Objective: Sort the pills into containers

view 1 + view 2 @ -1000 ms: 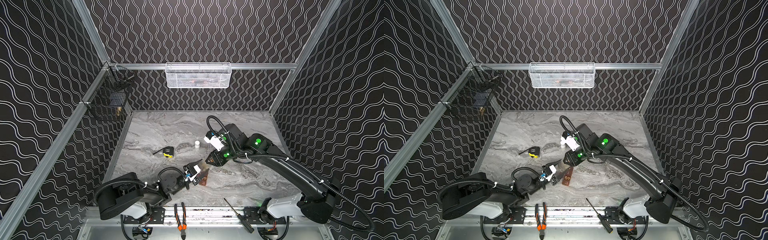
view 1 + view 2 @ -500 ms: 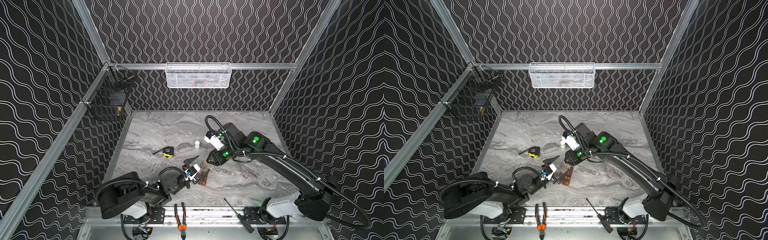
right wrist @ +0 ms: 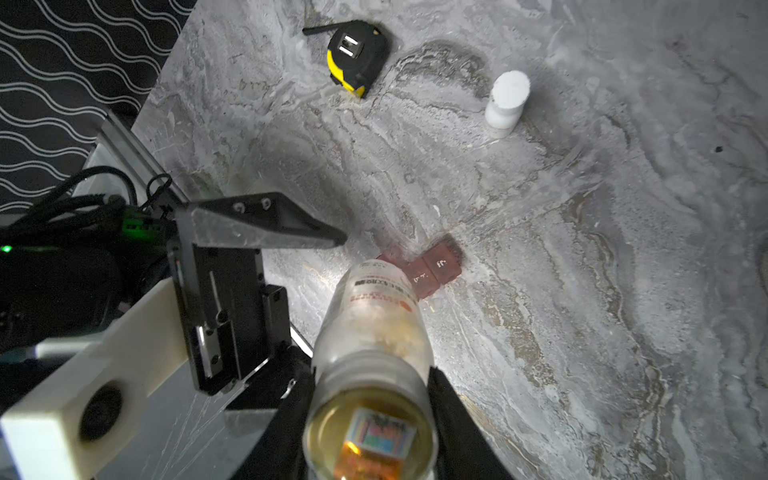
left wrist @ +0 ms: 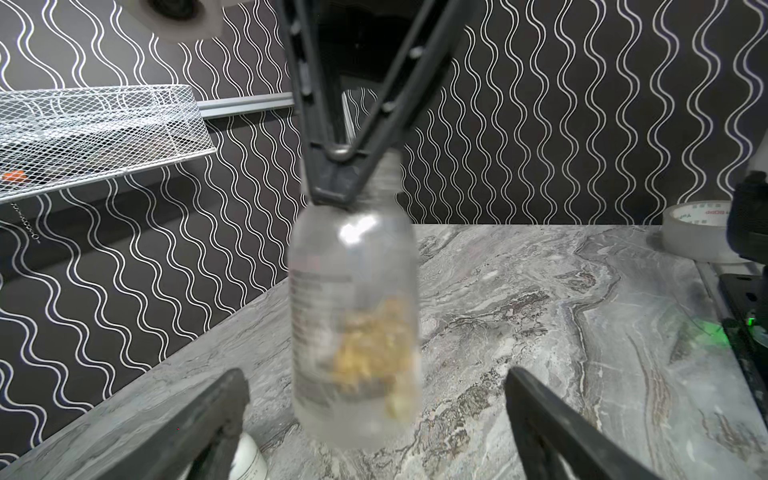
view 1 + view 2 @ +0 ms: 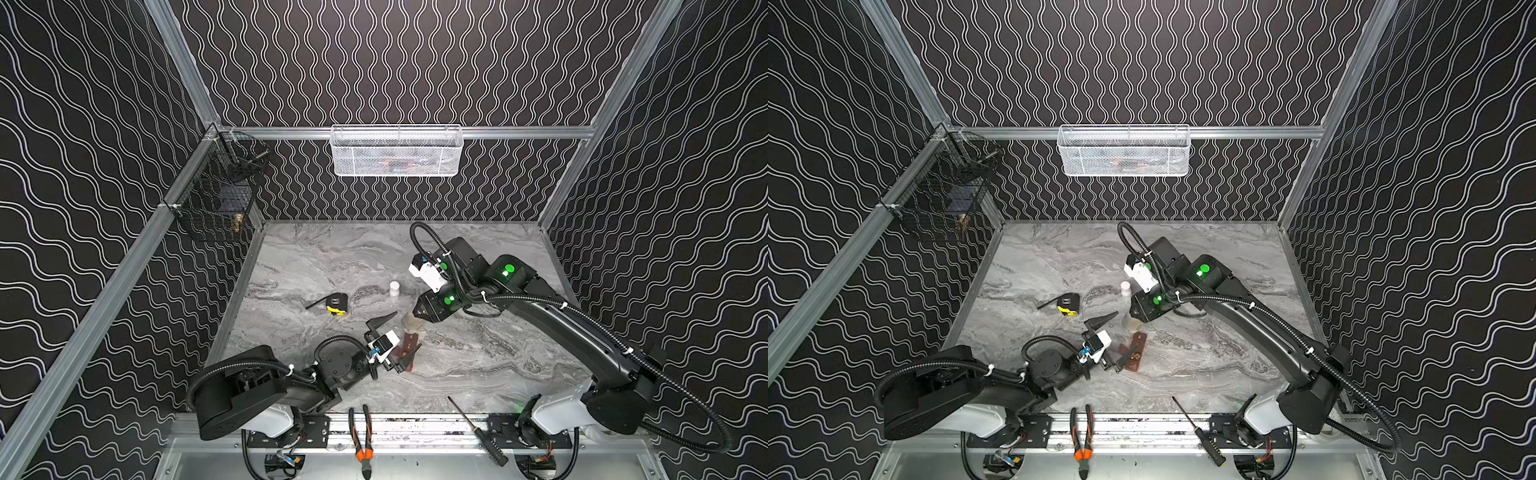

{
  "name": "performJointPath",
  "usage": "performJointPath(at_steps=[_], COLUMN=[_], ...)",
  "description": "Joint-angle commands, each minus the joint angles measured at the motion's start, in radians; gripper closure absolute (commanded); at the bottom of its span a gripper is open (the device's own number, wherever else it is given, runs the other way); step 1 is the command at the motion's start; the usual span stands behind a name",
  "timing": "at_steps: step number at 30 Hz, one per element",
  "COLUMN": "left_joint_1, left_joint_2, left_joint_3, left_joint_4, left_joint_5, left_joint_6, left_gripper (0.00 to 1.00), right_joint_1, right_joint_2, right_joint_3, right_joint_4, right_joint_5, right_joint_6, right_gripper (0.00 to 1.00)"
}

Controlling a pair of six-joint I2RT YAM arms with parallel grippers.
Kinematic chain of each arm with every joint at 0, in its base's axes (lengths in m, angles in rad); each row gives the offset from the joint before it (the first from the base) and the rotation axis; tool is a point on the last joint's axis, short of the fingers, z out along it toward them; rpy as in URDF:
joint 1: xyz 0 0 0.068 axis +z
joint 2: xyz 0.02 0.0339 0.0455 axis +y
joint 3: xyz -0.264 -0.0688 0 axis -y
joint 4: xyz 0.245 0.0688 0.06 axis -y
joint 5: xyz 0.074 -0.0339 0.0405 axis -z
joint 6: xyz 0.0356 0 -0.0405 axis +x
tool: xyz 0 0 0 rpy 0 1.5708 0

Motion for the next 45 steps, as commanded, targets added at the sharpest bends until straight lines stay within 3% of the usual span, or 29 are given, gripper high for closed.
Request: performJointPath(at_steps=[1, 9, 17, 24, 28, 45], left_joint_1=[0.001, 0.002, 0.003, 0.003, 0.003, 0.003], left_joint_2=[-0.029, -0.218, -0.648, -0.886, -0.920, -0.829], left_joint_3=[-0.015, -0.073, -0.035, -0.026, -0.016, 0.002], left_joint_4=[0.023, -0.101, -0.677, -0.981, -1.063, -1.058], left_joint_5=[-0.001, -0.097, -0.233, -0.359, -0.403, -0.482], left_joint_6=[-0.004, -0.038, -0.076, -0.157, -0.191, -0.201], left_gripper=[0.01, 0.02, 0.04, 0.05, 0.06, 0.05], right_joint_1=[-0.048, -0.203, -0.235, -0.238, -0.239, -0.305], right_joint_2=[0.020, 0.160, 0.351, 0.529, 0.563, 0.585], right_joint_3=[0.034, 0.125, 0.220, 0.327, 0.324, 0.159], right_joint_4=[-0.020, 0.000, 0.050, 0.035, 0.059, 0.136], right_joint_5=[0.051, 0.197, 0.296, 0.364, 0.360, 0.314], right_joint_6=[-0.030, -0.037, -0.037, -0.026, -0.019, 0.032], right_gripper=[0.77, 0.78, 0.78, 0.78, 0.78, 0.76])
